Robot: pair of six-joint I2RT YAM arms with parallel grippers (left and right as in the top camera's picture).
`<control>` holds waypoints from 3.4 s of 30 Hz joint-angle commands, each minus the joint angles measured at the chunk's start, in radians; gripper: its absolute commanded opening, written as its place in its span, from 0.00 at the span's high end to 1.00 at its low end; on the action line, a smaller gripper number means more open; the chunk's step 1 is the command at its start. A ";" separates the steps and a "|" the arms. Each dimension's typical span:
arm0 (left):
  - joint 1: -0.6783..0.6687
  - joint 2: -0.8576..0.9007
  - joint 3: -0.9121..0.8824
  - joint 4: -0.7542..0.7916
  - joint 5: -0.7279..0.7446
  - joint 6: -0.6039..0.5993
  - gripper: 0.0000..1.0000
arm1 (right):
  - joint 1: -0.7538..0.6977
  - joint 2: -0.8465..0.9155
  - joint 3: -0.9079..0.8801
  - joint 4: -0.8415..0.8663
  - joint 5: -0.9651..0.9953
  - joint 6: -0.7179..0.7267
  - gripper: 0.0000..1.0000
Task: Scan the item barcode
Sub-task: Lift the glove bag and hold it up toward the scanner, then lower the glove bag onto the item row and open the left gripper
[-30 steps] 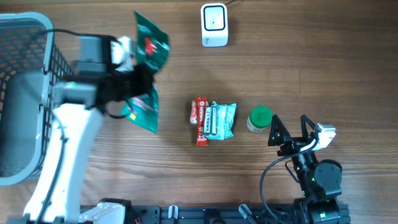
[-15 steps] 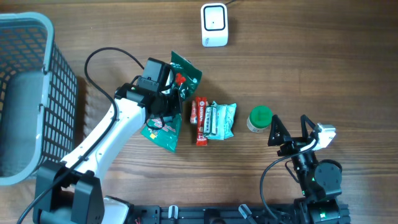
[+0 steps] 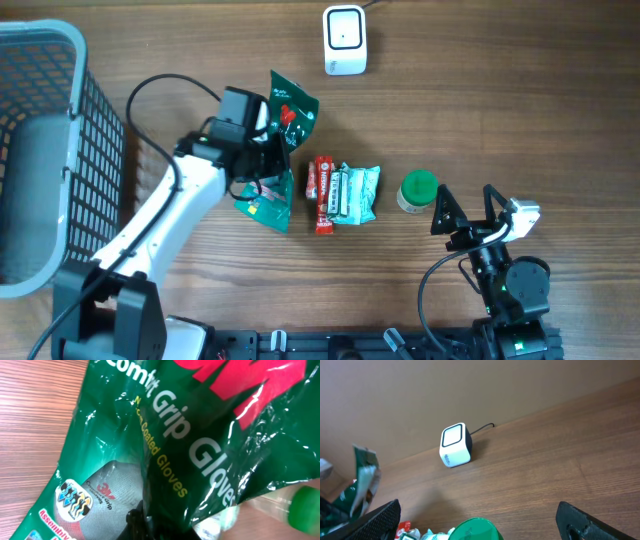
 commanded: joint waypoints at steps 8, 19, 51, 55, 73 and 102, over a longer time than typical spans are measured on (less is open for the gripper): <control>0.203 -0.027 0.037 0.087 1.087 0.121 0.91 | 0.004 0.006 -0.001 0.005 0.013 -0.018 0.00; 0.166 -0.027 0.037 0.077 1.228 0.076 0.95 | 0.004 0.006 -0.001 0.005 0.013 -0.018 0.00; 0.002 0.324 -0.076 0.227 0.983 0.069 0.96 | 0.004 0.006 -0.001 0.005 0.013 -0.018 0.00; 0.068 0.326 -0.076 0.228 0.933 0.069 0.89 | 0.004 0.006 -0.001 0.005 0.013 -0.018 0.00; 0.197 0.275 -0.037 0.196 0.625 0.068 0.45 | 0.004 0.006 -0.001 0.005 0.013 -0.018 0.00; 0.220 -0.067 0.085 0.063 -0.335 0.039 0.00 | 0.004 0.006 -0.001 0.005 0.013 -0.018 0.00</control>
